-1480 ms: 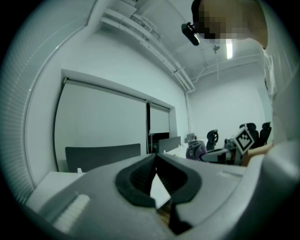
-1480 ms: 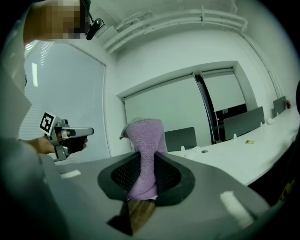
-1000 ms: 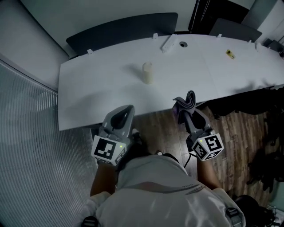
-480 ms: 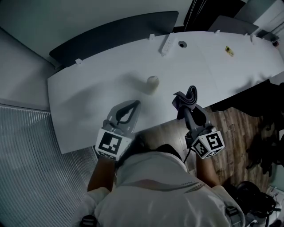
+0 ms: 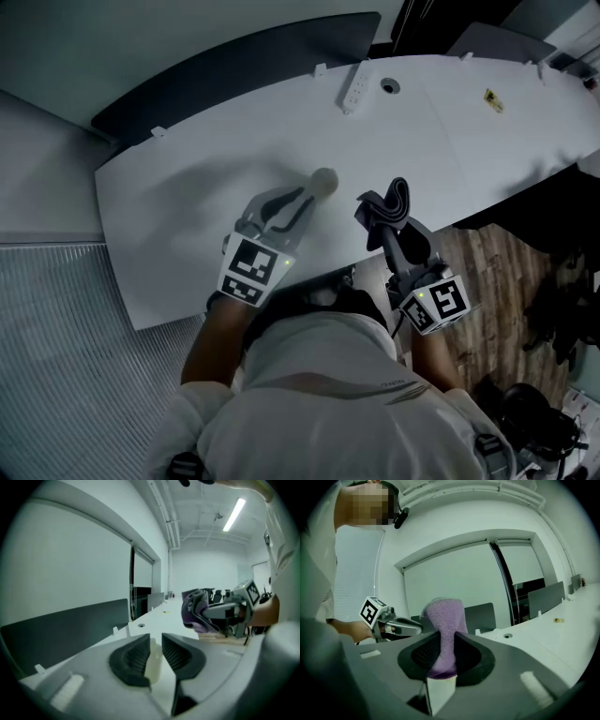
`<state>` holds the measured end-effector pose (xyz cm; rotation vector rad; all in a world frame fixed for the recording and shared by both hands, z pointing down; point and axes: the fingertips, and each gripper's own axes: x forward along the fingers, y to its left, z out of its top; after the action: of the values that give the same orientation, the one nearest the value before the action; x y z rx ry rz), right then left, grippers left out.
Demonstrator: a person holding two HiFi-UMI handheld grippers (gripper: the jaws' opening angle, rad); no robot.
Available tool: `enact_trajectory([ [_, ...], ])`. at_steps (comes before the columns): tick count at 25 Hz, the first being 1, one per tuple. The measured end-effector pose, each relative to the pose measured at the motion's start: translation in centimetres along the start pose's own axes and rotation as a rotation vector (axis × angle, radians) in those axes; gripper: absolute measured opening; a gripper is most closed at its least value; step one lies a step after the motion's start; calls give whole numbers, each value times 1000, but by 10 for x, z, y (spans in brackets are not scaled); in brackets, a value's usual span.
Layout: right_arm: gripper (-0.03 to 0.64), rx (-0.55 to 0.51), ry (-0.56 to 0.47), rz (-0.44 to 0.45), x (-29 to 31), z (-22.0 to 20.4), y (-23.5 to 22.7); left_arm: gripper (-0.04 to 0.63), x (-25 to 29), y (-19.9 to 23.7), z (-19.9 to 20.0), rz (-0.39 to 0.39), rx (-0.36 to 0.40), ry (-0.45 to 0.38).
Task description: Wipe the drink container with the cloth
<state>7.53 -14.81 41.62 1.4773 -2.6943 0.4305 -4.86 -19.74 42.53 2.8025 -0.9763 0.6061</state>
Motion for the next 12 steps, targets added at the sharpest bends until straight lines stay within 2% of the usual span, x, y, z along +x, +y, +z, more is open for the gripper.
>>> enact_trajectory([
  [6,87,1,16,141,16,-6,-10,104,46,3,-16,14,10,120],
  [12,87,24,79,210,24,-17,-20,112,77,6,-28,26,32,226],
])
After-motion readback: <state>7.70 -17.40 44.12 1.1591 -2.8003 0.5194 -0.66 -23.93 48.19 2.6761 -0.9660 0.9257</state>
